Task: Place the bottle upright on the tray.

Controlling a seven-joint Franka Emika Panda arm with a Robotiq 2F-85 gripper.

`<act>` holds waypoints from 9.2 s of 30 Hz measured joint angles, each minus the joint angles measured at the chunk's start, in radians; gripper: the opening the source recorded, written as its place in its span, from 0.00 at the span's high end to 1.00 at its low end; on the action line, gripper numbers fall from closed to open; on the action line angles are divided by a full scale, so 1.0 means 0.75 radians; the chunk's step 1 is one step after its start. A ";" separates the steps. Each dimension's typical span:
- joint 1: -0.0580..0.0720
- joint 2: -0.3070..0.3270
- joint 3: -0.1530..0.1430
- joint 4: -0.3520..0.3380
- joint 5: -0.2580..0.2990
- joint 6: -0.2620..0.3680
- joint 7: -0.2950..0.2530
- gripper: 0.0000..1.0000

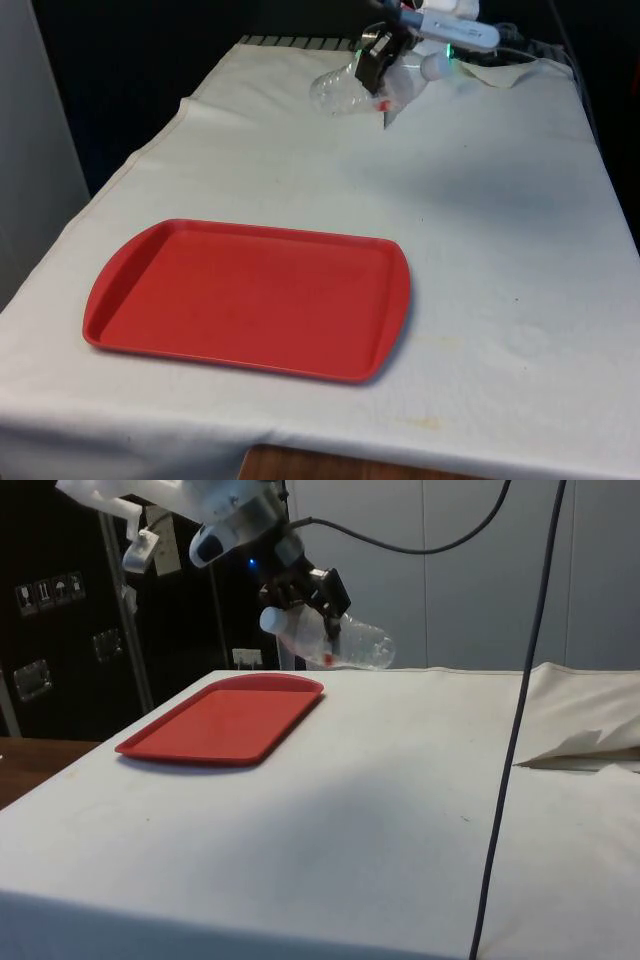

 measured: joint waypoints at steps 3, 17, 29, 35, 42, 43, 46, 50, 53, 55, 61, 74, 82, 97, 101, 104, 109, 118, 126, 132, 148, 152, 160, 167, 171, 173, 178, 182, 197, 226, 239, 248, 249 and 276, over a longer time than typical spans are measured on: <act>0.000 0.001 -0.013 -0.001 0.008 0.015 -0.012 0.64; 0.000 0.032 -0.092 0.012 0.087 0.120 -0.061 0.64; -0.001 0.044 -0.147 0.025 0.140 0.153 -0.112 0.64; -0.001 0.035 -0.192 0.027 0.160 0.151 -0.163 0.64; -0.001 0.004 -0.220 0.037 0.181 0.139 -0.204 0.64; -0.001 -0.004 -0.223 0.039 0.183 0.135 -0.207 0.64; -0.001 -0.029 -0.227 0.047 0.183 0.115 -0.209 0.64; -0.001 -0.044 -0.231 0.060 0.183 0.095 -0.211 0.64; -0.001 -0.059 -0.235 0.076 0.183 0.069 -0.213 0.64; -0.001 -0.073 -0.239 0.091 0.183 0.052 -0.215 0.64; -0.001 -0.088 -0.241 0.099 0.183 0.045 -0.212 0.64; -0.001 -0.111 -0.259 0.167 0.183 0.000 -0.197 0.64; -0.001 -0.113 -0.271 0.200 0.183 -0.011 -0.189 0.64; -0.001 -0.103 -0.281 0.212 0.264 0.075 -0.161 0.64; -0.001 -0.093 -0.288 0.223 0.313 0.104 -0.160 0.64; -0.001 -0.084 -0.292 0.228 0.345 0.127 -0.160 0.64; -0.003 -0.069 -0.297 0.241 0.396 0.149 -0.160 0.64; -0.001 -0.040 -0.309 0.261 0.491 0.196 -0.159 0.64; -0.001 -0.020 -0.315 0.265 0.561 0.249 -0.159 0.64; -0.001 -0.003 -0.320 0.271 0.613 0.288 -0.152 0.64; -0.003 0.045 -0.335 0.279 0.757 0.404 -0.149 0.64; -0.003 0.052 -0.339 0.279 0.780 0.421 -0.149 0.64; -0.003 0.073 -0.344 0.291 0.815 0.457 -0.124 0.64; -0.001 0.077 -0.344 0.291 0.817 0.469 -0.061 0.64; 0.000 0.079 -0.344 0.289 0.817 0.472 -0.021 0.64; 0.000 0.079 -0.344 0.289 0.817 0.473 -0.003 0.64; 0.001 0.083 -0.344 0.288 0.817 0.485 0.033 0.64; 0.003 0.089 -0.344 0.288 0.817 0.500 0.080 0.64; 0.013 0.116 -0.343 0.281 0.827 0.584 0.200 0.64; 0.024 0.175 -0.332 0.251 0.845 0.805 0.391 0.64; 0.025 0.209 -0.332 0.237 0.845 0.895 0.489 0.64; 0.027 0.247 -0.331 0.223 0.845 0.988 0.559 0.64; 0.028 0.251 -0.331 0.221 0.845 0.997 0.565 0.64; 0.039 0.331 -0.329 0.208 0.845 1.307 0.684 0.64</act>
